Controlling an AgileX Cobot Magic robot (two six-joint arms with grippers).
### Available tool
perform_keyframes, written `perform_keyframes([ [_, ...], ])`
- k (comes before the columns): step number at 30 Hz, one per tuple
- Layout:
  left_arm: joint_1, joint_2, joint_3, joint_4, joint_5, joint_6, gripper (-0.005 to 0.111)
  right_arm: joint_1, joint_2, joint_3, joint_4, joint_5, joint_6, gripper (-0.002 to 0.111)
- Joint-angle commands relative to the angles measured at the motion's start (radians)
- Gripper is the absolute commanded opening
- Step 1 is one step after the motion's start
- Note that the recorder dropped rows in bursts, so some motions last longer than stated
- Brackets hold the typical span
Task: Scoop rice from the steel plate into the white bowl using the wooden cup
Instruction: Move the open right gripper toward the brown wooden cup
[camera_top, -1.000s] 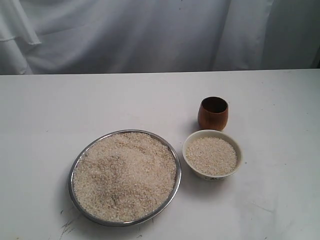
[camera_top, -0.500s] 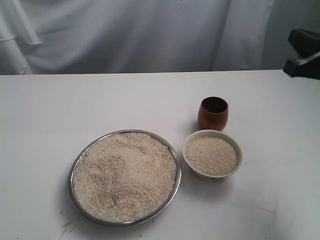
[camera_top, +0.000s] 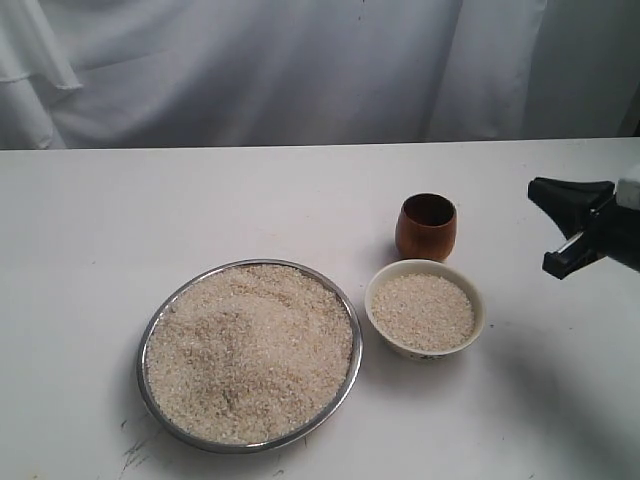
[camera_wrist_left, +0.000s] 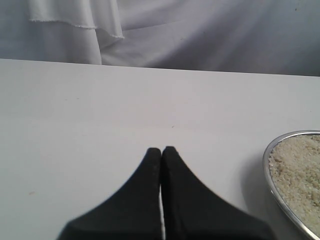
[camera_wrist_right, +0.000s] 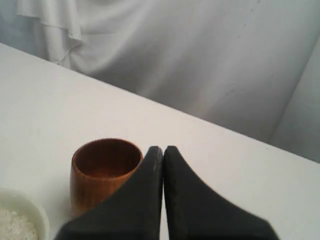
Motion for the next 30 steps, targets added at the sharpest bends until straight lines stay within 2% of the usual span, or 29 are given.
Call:
perform_keyframes([
  [1,-0.003,-0.004,0.005,0.001,-0.013,0.0,0.0,-0.007,0.056,-0.028,-0.019,-0.02,-0.03,0.0],
  [15,-0.003,-0.004,0.005,0.001,-0.013,0.0,0.0,-0.001,0.093,-0.05,-0.02,0.006,0.052,0.0],
  [17,-0.003,-0.004,0.005,0.001,-0.013,0.0,0.0,-0.001,0.093,-0.05,-0.02,0.006,0.051,0.004],
  [19,-0.003,-0.004,0.005,0.001,-0.013,0.0,0.0,-0.001,0.093,-0.05,-0.02,0.006,0.057,0.011],
  [21,-0.003,-0.004,0.005,0.001,-0.013,0.0,0.0,-0.001,0.093,-0.05,-0.033,0.001,0.057,0.024],
  [27,-0.003,-0.004,0.005,0.001,-0.013,0.0,0.0,-0.001,0.093,-0.05,-0.005,0.058,0.024,0.081],
  [30,-0.003,-0.004,0.005,0.001,-0.013,0.0,0.0,-0.001,0.093,-0.06,-0.007,0.099,-0.023,0.1],
])
